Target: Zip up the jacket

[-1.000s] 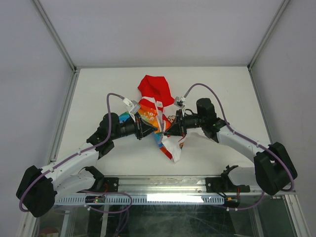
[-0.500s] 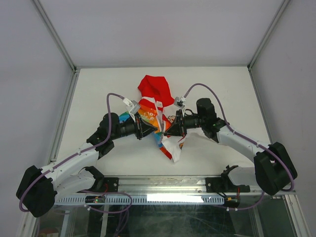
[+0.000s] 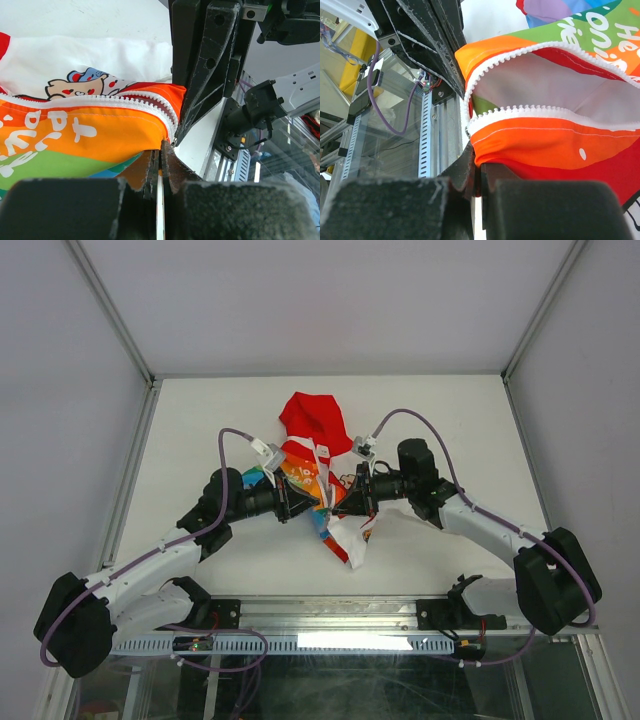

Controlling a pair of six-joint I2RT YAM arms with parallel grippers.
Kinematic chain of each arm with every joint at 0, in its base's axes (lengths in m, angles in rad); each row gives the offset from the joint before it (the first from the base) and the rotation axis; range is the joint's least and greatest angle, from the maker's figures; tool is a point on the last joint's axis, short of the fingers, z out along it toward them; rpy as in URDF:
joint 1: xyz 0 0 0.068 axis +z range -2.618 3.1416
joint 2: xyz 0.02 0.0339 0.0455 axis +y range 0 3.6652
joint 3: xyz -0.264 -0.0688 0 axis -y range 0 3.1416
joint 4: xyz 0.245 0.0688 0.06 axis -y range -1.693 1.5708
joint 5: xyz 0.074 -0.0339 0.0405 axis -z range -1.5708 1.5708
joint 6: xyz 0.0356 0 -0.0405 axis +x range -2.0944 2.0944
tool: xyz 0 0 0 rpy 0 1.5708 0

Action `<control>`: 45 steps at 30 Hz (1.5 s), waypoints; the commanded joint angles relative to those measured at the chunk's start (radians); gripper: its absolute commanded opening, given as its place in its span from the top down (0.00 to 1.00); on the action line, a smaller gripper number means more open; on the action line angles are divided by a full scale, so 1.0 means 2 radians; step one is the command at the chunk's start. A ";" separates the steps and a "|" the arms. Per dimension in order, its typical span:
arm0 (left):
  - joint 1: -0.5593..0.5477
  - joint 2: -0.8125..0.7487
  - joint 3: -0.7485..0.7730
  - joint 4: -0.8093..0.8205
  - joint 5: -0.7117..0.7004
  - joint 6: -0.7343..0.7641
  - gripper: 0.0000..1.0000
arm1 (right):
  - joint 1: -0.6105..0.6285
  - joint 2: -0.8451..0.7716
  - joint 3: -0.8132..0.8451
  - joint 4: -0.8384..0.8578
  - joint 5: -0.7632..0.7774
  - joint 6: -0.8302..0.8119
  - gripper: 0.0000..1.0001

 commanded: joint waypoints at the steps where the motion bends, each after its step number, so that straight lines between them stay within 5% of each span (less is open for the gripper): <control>1: 0.004 -0.002 -0.001 0.037 0.016 0.013 1.00 | -0.002 0.000 0.029 0.030 -0.017 0.005 1.00; 19: 0.004 -0.013 0.001 0.027 -0.024 0.015 1.00 | -0.001 0.001 0.030 0.023 -0.021 0.000 1.00; 45: 0.004 -0.008 -0.007 0.034 0.014 0.012 1.00 | -0.002 0.004 0.037 0.026 -0.012 0.003 1.00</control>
